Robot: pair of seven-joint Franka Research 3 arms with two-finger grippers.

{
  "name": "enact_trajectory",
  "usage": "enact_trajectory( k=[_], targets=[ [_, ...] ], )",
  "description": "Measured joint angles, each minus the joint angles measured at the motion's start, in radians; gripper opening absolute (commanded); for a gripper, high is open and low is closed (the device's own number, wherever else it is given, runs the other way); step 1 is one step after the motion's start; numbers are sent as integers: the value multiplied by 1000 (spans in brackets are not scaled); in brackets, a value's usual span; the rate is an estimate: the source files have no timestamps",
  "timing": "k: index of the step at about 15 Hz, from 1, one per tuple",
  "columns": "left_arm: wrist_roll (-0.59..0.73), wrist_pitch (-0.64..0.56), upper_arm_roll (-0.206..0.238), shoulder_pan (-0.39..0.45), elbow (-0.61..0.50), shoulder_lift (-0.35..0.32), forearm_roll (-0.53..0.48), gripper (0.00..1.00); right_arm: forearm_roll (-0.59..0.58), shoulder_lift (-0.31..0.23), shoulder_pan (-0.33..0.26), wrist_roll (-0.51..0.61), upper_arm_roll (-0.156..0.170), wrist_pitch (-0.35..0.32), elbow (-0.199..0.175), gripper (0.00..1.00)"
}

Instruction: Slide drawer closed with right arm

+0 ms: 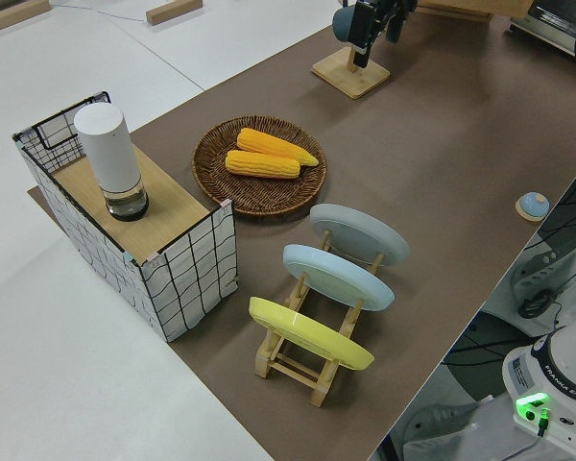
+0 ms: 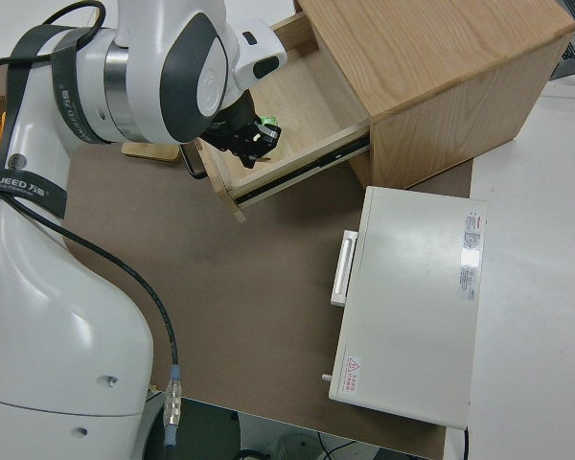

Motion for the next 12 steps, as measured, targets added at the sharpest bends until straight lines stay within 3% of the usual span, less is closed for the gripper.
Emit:
enact_trajectory(
  k=[5,12],
  targets=[
    [0,0,0,0,0,0,0,998,0,-44,34,111,16,-61,50,0],
    [0,0,0,0,0,0,0,998,0,-40,168,394,22,-43,52,0]
  ],
)
